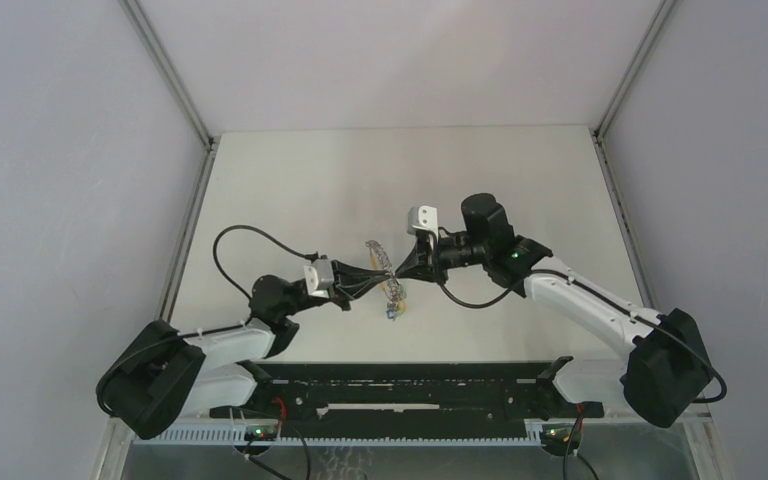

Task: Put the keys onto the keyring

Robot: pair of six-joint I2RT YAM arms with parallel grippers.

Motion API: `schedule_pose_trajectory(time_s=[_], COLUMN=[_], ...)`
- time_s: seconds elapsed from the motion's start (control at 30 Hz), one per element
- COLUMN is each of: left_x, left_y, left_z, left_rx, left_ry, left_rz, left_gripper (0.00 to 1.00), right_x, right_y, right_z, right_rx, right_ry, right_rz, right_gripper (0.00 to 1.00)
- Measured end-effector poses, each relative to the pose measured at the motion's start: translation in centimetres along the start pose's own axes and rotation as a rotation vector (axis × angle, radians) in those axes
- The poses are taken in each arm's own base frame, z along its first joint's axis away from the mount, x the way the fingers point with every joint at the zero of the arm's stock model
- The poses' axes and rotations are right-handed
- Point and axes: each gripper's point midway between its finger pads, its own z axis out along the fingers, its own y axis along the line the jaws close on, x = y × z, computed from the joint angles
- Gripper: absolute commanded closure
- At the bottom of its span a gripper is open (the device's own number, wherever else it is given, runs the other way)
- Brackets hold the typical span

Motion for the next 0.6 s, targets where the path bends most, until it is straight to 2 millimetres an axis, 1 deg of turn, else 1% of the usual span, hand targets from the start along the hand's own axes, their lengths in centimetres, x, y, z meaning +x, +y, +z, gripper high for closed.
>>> schedule_pose_trajectory(time_s=[0.47, 0.6], left_x=[-0.28, -0.38], left_y=[-0.58, -0.60], left_z=[-0.02, -0.02], left_rx=[0.030, 0.031], left_ry=[-0.005, -0.007], left_rz=[0.007, 0.010], left_gripper=[1.00, 1.00], right_x=[0.68, 0.71], right_y=[0.34, 0.28], right_z=[0.56, 0.65], right_rx=[-0.050, -0.045], right_ry=[0.015, 0.020], right_rz=[0.034, 0.035], right_gripper=[1.00, 0.84])
